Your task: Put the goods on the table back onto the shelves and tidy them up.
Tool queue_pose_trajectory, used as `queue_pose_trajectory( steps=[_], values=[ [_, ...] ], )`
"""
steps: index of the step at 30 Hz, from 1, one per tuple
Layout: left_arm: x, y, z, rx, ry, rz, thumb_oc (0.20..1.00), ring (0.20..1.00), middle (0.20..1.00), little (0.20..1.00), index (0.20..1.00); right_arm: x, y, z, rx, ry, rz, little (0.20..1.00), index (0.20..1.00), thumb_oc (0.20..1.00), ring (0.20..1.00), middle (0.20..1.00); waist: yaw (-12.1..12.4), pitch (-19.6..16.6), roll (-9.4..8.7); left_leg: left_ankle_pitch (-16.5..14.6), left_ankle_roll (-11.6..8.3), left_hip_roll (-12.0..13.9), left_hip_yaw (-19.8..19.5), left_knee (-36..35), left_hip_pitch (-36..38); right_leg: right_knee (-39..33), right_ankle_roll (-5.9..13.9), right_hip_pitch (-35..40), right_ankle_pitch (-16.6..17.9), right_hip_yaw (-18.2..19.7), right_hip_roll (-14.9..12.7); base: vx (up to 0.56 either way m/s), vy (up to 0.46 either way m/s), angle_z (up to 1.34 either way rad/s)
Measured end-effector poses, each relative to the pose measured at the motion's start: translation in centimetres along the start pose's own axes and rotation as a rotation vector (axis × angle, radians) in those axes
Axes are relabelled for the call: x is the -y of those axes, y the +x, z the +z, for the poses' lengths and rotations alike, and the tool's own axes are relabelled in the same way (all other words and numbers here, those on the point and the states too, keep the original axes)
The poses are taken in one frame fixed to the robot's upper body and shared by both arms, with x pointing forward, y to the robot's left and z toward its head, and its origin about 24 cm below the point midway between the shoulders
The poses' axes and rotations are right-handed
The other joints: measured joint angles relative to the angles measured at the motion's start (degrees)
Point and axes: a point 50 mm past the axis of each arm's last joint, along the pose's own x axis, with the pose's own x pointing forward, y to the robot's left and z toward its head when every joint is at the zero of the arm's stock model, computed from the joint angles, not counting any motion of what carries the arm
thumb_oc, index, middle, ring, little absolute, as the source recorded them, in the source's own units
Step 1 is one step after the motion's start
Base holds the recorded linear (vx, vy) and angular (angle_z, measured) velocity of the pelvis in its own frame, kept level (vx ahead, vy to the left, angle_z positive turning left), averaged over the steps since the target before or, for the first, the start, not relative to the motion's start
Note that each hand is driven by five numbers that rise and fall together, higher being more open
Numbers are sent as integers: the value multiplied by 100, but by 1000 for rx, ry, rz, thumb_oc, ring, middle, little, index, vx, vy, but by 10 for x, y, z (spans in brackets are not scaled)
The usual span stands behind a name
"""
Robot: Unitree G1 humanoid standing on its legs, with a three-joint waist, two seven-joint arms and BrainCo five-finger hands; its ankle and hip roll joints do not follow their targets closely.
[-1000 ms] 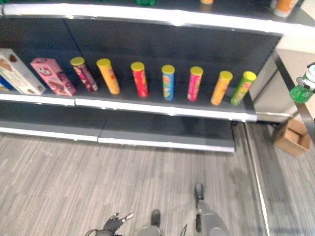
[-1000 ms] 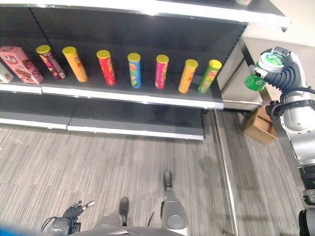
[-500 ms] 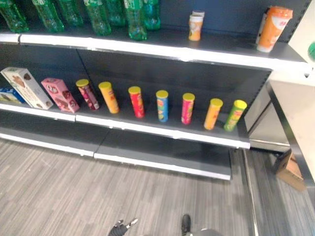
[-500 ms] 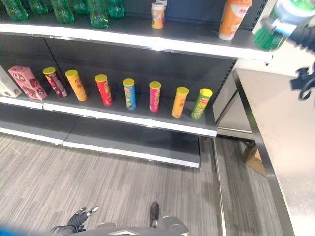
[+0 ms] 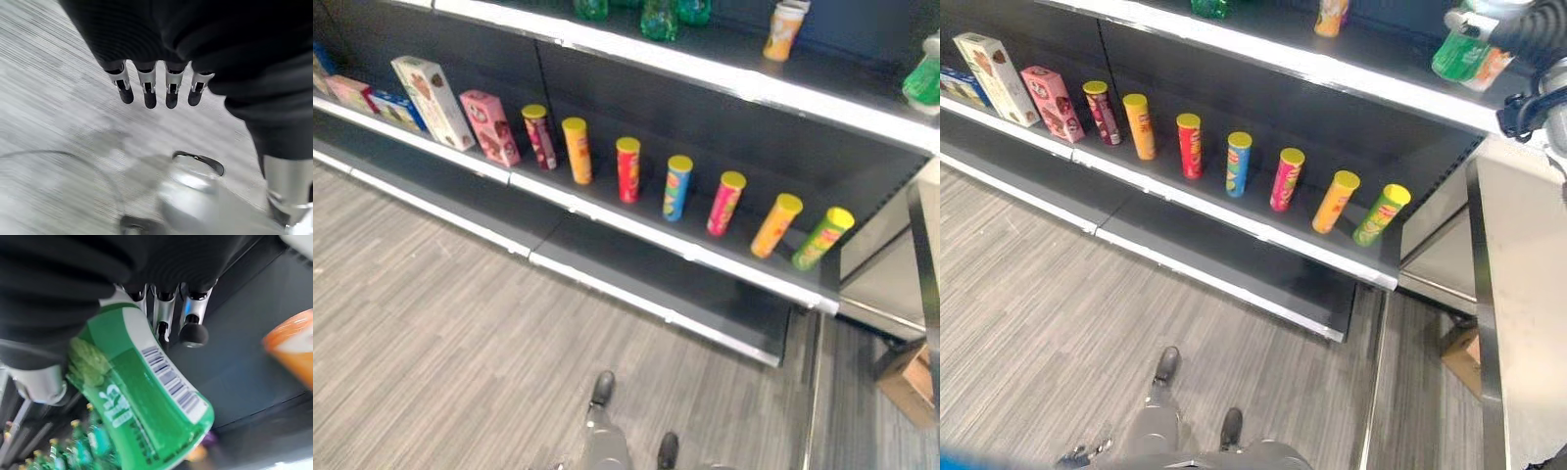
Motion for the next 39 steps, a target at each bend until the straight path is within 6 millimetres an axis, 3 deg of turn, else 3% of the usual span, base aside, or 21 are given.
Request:
queue_pose_trajectory(
  steps=[1,2,3,4,7,10,12,15,18,20,22,23,25,26,27,29,30,32,35,39],
  values=[
    [5,0,-3,-8,-12,-9,1000,1000,1000,1000,1000,4,9,10,31,1,-15,200,200,200,200,200,123,-48,206,-5,-4,167,42,-110,252,437,-201,-226,-44,-51,30,201,161,-125],
    [2,-1,-1,4,-10,-2,1000,1000,1000,1000,1000,9,13,16,48,10,-40,200,200,200,200,200,176,-34,181,343,222,106,180,-249,394,477,-241,-287,377,-140,-120,179,137,-89],
    [-4,-1,0,10,-5,15,1000,1000,1000,1000,1000,8,12,16,50,19,-45,200,200,200,200,200,111,-32,122,445,332,34,245,-257,396,455,-265,-267,488,-169,-197,251,198,-25],
    [-10,1,10,37,3,29,1000,1000,1000,1000,1000,9,11,14,39,4,-30,200,200,200,200,200,26,-107,17,425,376,-104,305,-313,445,316,-172,-215,497,-125,-338,204,172,4],
    [-13,3,54,177,26,35,1000,1000,1000,1000,1000,11,10,13,37,1,-42,200,200,200,200,200,-122,-183,-96,271,834,-556,423,-200,469,371,11,-149,520,-86,-784,197,199,6],
    [-10,4,75,233,56,25,1000,1000,1000,1000,1000,11,10,12,28,-3,-42,200,200,200,200,200,-255,-190,-78,215,1005,-658,425,-148,495,750,91,-305,513,-66,-917,97,98,10],
    [-11,4,80,248,78,25,1000,1000,1000,1000,1000,12,10,12,27,-7,-48,200,200,200,200,200,-326,-195,-88,133,1137,-696,448,-99,584,1334,429,-316,375,11,-1142,161,76,7],
    [-17,3,81,251,94,38,1000,1000,1000,1000,1000,12,11,12,30,-7,-49,200,200,200,200,200,-301,-204,-106,95,1194,-728,422,-141,729,1519,541,-298,387,29,-1252,134,27,2],
    [-20,3,73,231,94,44,1000,1000,1000,1000,1000,14,12,15,39,-4,-56,200,200,200,200,200,-294,-202,-101,61,1247,-788,382,-199,803,1183,671,-162,446,67,-1310,149,-20,-10],
    [-18,3,68,213,89,39,1000,1000,1000,1000,1000,10,13,17,51,16,-51,200,200,200,200,200,-354,-135,4,35,1322,-645,399,-302,859,284,693,-236,432,206,-1140,207,-92,-27],
    [-12,4,68,204,70,29,1000,1000,1000,1000,1000,6,12,15,45,18,-36,200,200,200,200,200,-452,0,205,23,1301,-388,350,-282,892,-93,731,-571,592,631,-774,145,-98,17],
    [-10,4,70,207,60,22,1000,1000,1000,1000,1000,5,10,11,30,16,-29,200,200,200,200,200,-696,61,213,59,1211,-438,81,-299,941,-92,772,-812,864,683,-778,209,-161,76],
    [-8,4,74,223,61,19,1000,1000,1000,1000,1000,9,1,-1,-20,-2,-35,200,200,200,200,200,-884,64,92,-31,1045,-599,-276,-285,995,-55,753,-764,907,653,-925,193,-194,133],
    [-9,4,76,228,62,21,1000,1000,1000,1000,1000,12,-1,-1,-30,-18,-32,200,200,200,200,200,-932,47,-38,-49,1016,-737,-435,-304,1078,-52,630,-636,996,632,-1064,123,-153,144],
    [-3,4,74,225,55,8,1000,1000,1000,1000,1000,13,-4,1,-15,12,-47,200,200,200,200,200,-943,63,-24,-100,912,-642,-549,-352,1104,-36,524,-580,1195,434,-1011,106,-125,111],
    [4,4,74,232,48,-12,1000,1000,1000,1000,1000,13,-9,1,-3,39,-50,200,200,200,200,200,-916,40,39,-149,661,-486,-477,-315,1078,-76,506,-585,1197,188,-919,151,-151,63],
    [8,4,60,193,44,-23,1000,1000,1000,1000,1000,11,-11,-3,-23,38,-34,200,200,200,200,200,-870,32,62,-239,532,-386,-361,-95,1008,-76,504,-623,1198,58,-805,152,-148,42],
    [11,3,42,149,41,-32,1000,1000,1000,1000,1000,8,-14,-9,-47,43,-23,200,200,200,200,200,-894,13,114,-279,467,-213,-272,-145,1155,-77,483,-579,1214,-165,-633,105,-92,39],
    [11,2,32,121,41,-32,1000,1000,1000,1000,1000,3,-14,-11,-57,38,-2,200,200,200,200,200,-785,61,1,-244,395,-82,-216,-206,1150,-76,409,-587,1267,-201,-528,102,-91,10],
    [10,2,35,132,40,-32,1000,1000,1000,1000,1000,-5,-14,-12,-61,30,31,200,200,200,200,200,-648,-7,-98,-238,401,-98,-253,-208,1069,-76,388,-568,1279,-314,-595,78,-58,16]
  ],
)
